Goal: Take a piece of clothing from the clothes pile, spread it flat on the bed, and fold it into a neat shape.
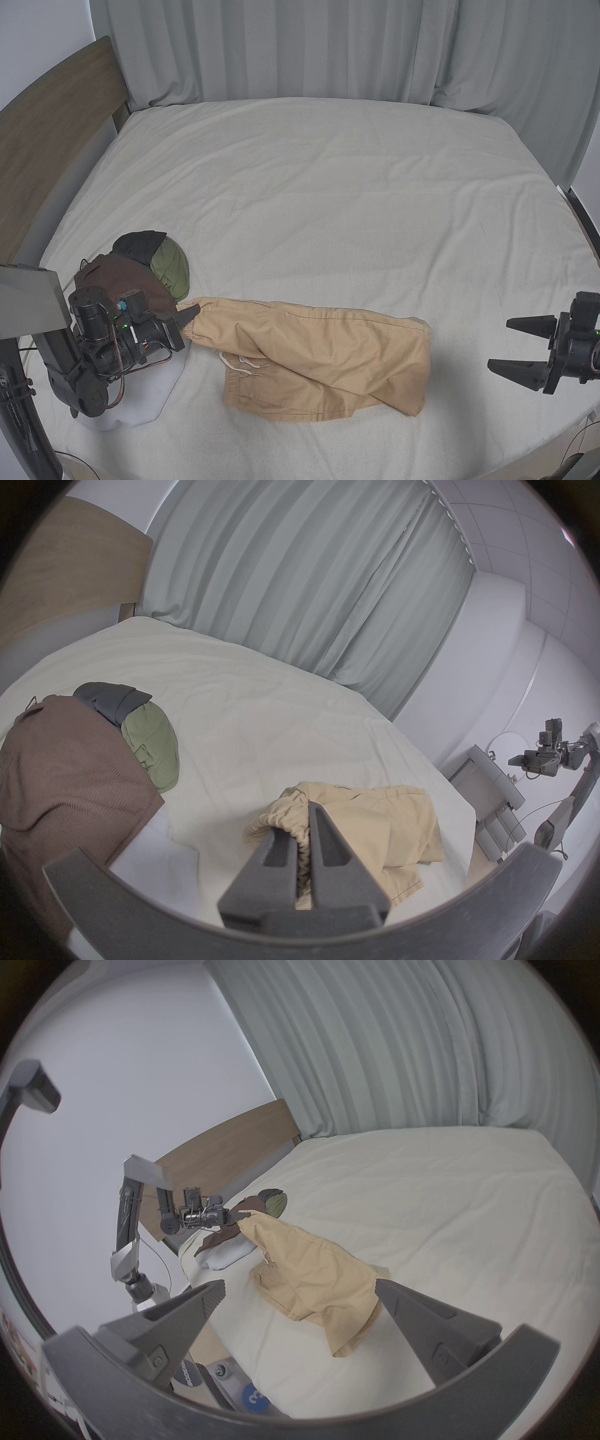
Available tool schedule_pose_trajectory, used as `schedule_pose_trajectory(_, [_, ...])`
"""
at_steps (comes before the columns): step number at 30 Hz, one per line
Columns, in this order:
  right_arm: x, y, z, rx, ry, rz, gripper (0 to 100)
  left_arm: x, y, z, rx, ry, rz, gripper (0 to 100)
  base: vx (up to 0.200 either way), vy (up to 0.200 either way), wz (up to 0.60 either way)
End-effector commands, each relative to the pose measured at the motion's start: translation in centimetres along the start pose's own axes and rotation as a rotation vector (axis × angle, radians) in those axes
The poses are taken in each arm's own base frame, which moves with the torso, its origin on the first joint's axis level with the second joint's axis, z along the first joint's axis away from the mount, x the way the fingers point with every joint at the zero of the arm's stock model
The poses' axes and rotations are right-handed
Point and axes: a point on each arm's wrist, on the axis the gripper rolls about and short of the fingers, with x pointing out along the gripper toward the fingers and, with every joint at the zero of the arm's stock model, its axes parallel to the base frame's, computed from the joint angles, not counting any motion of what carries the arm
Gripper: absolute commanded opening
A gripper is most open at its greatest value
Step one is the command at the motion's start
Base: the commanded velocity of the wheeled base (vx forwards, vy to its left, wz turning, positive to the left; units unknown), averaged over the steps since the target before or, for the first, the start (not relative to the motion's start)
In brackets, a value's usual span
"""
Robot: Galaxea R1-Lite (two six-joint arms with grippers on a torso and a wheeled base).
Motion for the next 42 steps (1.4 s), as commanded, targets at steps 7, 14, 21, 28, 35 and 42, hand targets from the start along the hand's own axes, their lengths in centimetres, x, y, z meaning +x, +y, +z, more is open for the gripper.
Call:
schedule_pose_trajectory(7, [3.2,-2.1,-0.7,0.198,0.068,0.002,100,0.3,0.4,-0.3,-0.006,0.007,0.009,0,0.0,0.0,0.0])
schedule_pose_trajectory(14, [5.0,-3.3,-1.1,0.258,0.074,-0.003,100,0.3,0.5,-0.4,-0.007,0.007,0.013,0,0.0,0.0,0.0])
schedule_pose_trajectory(21, [6.5,-4.4,-1.4,0.351,0.071,-0.013,100,0.4,0.5,-0.4,-0.007,0.007,0.013,0,0.0,0.0,0.0])
schedule_pose_trajectory(28, [8.1,-5.4,-1.9,0.426,0.064,-0.011,100,0.4,0.5,-0.4,-0.006,0.007,0.012,0,0.0,0.0,0.0])
schedule_pose_trajectory(35, [9.4,-6.6,-3.1,0.448,0.079,-0.027,100,0.4,0.4,-0.4,-0.006,0.008,0.009,0,0.0,0.0,0.0])
schedule_pose_trajectory(42, [10.4,-7.5,-4.2,0.486,0.102,-0.042,100,0.4,0.4,-0.4,-0.005,0.007,0.009,0,0.0,0.0,0.0])
